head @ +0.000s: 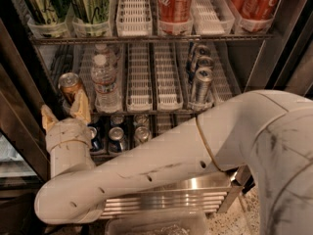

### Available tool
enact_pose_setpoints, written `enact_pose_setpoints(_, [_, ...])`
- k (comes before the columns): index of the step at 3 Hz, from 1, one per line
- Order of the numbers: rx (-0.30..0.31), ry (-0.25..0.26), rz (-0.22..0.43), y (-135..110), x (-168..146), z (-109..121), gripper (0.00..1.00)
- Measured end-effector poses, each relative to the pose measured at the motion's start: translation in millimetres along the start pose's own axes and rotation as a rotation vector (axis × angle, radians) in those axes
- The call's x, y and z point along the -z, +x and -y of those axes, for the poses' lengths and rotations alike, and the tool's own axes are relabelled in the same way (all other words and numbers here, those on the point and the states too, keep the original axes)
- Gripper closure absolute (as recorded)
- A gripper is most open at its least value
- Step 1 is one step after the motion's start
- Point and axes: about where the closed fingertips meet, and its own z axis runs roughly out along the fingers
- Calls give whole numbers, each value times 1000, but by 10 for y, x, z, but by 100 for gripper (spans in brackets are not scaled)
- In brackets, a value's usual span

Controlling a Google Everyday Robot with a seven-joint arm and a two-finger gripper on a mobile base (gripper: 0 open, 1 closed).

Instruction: Pick orange can from middle shelf of fridge

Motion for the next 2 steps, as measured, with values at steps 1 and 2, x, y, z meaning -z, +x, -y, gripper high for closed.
enact_pose_setpoints(1, [-4,13,3,-37,-4,63,34])
enact_pose_setpoints(2, [-17,8,-18,-101,125,147,37])
